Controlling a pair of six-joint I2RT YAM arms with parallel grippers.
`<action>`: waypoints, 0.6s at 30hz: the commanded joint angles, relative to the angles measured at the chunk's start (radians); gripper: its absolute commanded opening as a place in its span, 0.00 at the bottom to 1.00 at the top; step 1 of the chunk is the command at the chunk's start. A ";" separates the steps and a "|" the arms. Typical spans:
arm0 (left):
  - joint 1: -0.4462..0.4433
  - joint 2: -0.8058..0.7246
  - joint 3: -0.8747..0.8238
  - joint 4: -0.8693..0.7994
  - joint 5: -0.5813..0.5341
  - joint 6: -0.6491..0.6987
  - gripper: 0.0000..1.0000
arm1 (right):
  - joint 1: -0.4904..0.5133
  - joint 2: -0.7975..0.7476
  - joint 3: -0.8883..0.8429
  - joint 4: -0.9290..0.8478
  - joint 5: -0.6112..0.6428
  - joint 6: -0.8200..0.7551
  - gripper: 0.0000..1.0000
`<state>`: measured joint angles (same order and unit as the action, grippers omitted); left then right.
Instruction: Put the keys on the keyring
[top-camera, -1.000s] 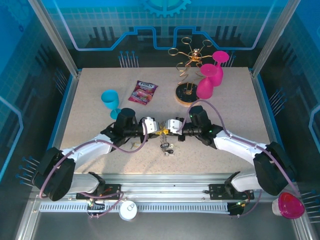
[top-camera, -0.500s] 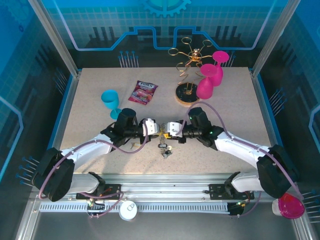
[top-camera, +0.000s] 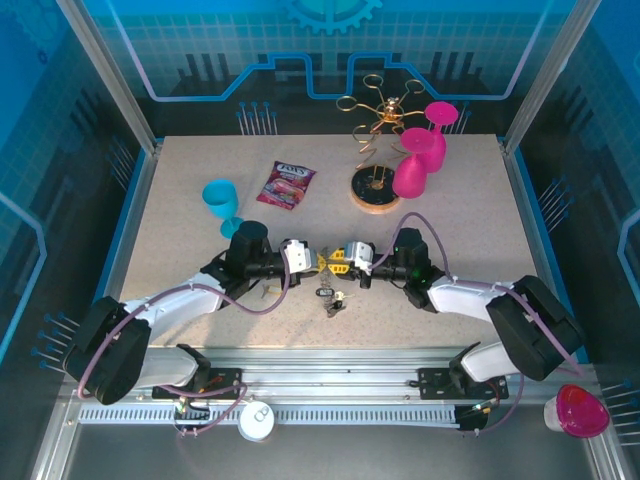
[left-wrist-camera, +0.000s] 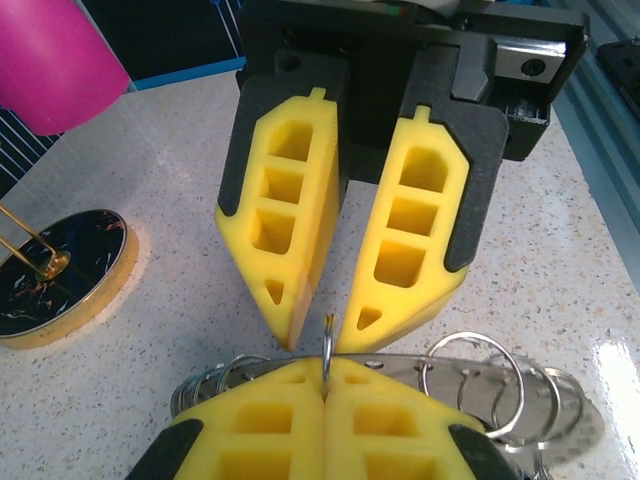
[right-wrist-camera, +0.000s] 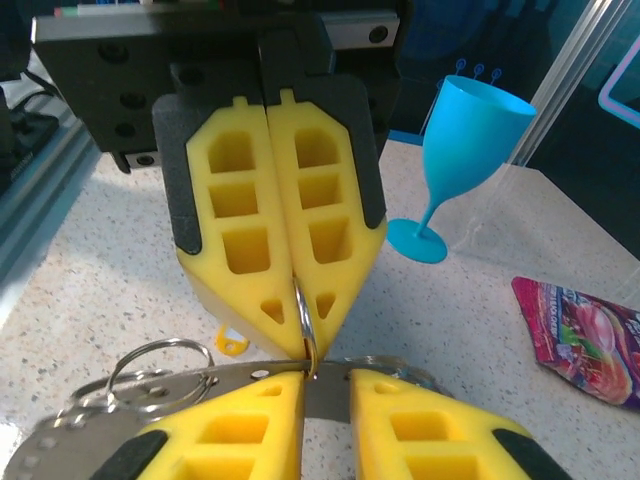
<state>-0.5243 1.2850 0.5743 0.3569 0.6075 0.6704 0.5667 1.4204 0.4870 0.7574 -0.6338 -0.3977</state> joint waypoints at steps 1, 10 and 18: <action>-0.003 -0.013 -0.002 0.045 0.054 -0.014 0.00 | -0.007 0.014 -0.002 0.116 -0.062 0.039 0.19; -0.003 0.002 0.001 0.046 0.050 -0.014 0.00 | -0.006 0.032 0.014 0.128 -0.116 0.052 0.19; -0.002 0.007 0.005 0.025 0.022 0.010 0.00 | -0.007 0.019 0.013 0.095 -0.123 0.034 0.17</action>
<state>-0.5224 1.2854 0.5739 0.3714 0.6090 0.6567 0.5552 1.4471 0.4858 0.8120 -0.6910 -0.3561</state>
